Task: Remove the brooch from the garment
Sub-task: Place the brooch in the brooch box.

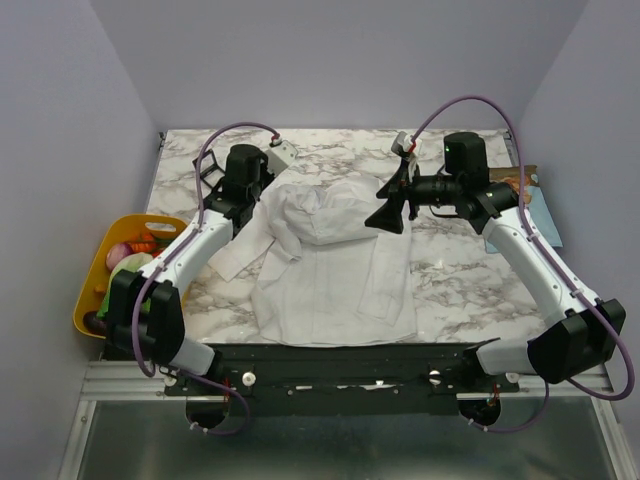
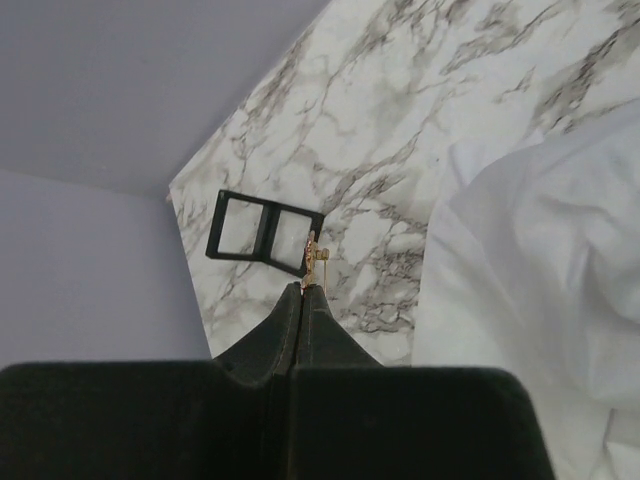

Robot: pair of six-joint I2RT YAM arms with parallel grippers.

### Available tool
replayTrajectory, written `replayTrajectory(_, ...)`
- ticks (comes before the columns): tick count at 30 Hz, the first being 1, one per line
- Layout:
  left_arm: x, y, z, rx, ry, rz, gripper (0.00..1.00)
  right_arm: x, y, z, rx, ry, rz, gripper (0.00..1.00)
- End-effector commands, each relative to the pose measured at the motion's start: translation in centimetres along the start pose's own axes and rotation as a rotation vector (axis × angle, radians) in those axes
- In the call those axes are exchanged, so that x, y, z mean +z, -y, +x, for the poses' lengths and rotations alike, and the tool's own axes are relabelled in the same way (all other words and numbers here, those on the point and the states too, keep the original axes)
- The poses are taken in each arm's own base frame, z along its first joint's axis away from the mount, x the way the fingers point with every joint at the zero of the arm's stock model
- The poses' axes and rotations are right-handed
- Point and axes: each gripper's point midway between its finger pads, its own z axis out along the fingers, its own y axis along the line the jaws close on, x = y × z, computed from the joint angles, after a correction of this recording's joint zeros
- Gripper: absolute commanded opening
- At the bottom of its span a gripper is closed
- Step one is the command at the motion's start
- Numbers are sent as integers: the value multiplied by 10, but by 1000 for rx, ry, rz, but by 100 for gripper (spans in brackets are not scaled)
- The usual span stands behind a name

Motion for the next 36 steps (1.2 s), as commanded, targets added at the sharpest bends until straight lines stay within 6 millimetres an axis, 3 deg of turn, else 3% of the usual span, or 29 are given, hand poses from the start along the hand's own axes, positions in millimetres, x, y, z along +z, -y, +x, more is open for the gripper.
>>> replayTrajectory(1, 17, -28, 43, -17, -149, -128, 0, -4, -1, -3, -8, 18, 10, 100)
replayTrajectory(12, 39, -59, 85, -17, -308, -355, 0, 0, -1, 0, 9, 15, -5, 100)
replayTrajectory(19, 64, -58, 104, -12, -419, -406, 0, 0, -2, 0, 20, 15, -16, 100)
replayTrajectory(31, 99, -51, 116, 43, -497, -400, 0, 0, -4, -1, 19, 17, -22, 100)
replayTrajectory(36, 104, -47, 123, 29, -556, -392, 0, 0, -3, -1, 19, 17, -22, 100)
